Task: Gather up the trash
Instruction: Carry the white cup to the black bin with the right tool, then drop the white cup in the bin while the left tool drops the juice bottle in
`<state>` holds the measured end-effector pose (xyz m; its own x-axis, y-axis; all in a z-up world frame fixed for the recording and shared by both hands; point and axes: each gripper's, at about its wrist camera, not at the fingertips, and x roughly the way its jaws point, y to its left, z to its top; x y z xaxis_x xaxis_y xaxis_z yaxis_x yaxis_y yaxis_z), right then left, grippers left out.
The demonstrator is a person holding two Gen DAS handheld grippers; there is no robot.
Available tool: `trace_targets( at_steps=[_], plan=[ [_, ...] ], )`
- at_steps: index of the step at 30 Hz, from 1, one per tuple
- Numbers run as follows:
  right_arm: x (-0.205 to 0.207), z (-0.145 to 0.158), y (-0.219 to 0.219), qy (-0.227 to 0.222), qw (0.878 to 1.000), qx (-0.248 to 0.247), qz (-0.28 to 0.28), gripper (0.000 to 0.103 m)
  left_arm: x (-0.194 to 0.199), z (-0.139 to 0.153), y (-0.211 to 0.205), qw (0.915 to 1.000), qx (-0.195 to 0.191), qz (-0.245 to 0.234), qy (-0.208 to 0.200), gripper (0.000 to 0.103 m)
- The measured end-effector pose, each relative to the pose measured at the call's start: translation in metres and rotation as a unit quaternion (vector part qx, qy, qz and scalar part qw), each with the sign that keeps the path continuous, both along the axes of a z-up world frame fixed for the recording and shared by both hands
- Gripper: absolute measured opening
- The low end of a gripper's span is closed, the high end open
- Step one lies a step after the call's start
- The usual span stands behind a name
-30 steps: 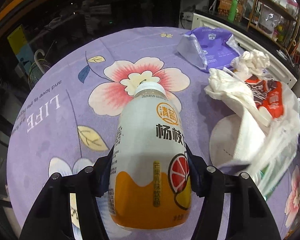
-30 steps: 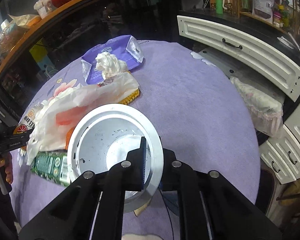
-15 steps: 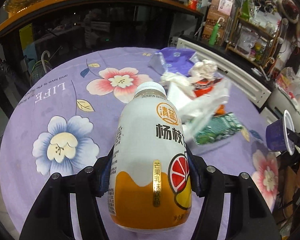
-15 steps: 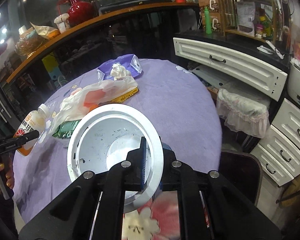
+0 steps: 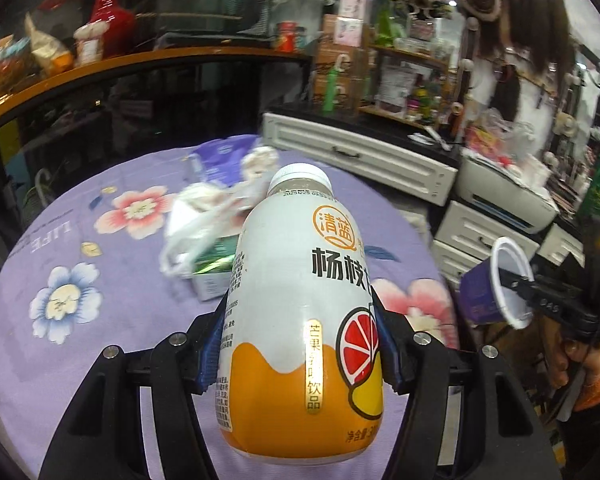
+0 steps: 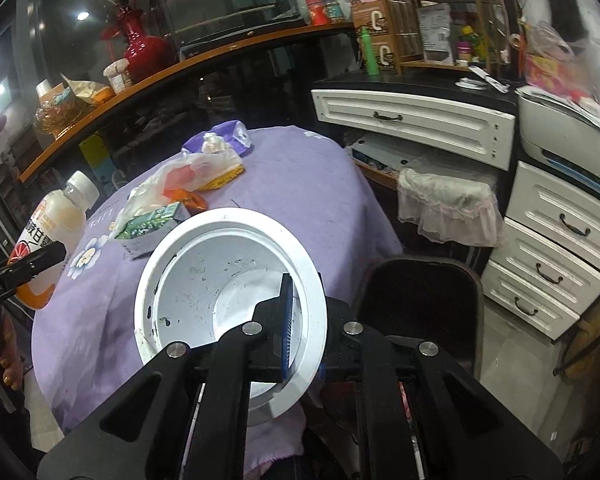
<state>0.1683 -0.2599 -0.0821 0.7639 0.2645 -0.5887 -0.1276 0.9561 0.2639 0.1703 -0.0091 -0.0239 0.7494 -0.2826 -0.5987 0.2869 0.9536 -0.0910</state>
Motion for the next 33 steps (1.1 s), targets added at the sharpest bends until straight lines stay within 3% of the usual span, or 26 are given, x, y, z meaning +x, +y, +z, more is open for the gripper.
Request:
trace_targets(
  at_steps=[10,15,33],
  plan=[
    [-0.031,-0.028,-0.063,0.018,0.998,0.012,-0.06,0.01,-0.008,-0.005,-0.079,0.9959,-0.004,-0.091,-0.004,0.061],
    [-0.03,-0.053,-0.08,0.041,0.996,0.003,-0.08,0.01,-0.005,-0.013,-0.108,0.9926,-0.017,-0.12,0.013,0.061],
    [0.04,-0.177,-0.09,0.167,0.982,-0.031,-0.086,0.01,0.02,-0.064,-0.199,0.9803,0.016,-0.183,0.074,0.061]
  ],
)
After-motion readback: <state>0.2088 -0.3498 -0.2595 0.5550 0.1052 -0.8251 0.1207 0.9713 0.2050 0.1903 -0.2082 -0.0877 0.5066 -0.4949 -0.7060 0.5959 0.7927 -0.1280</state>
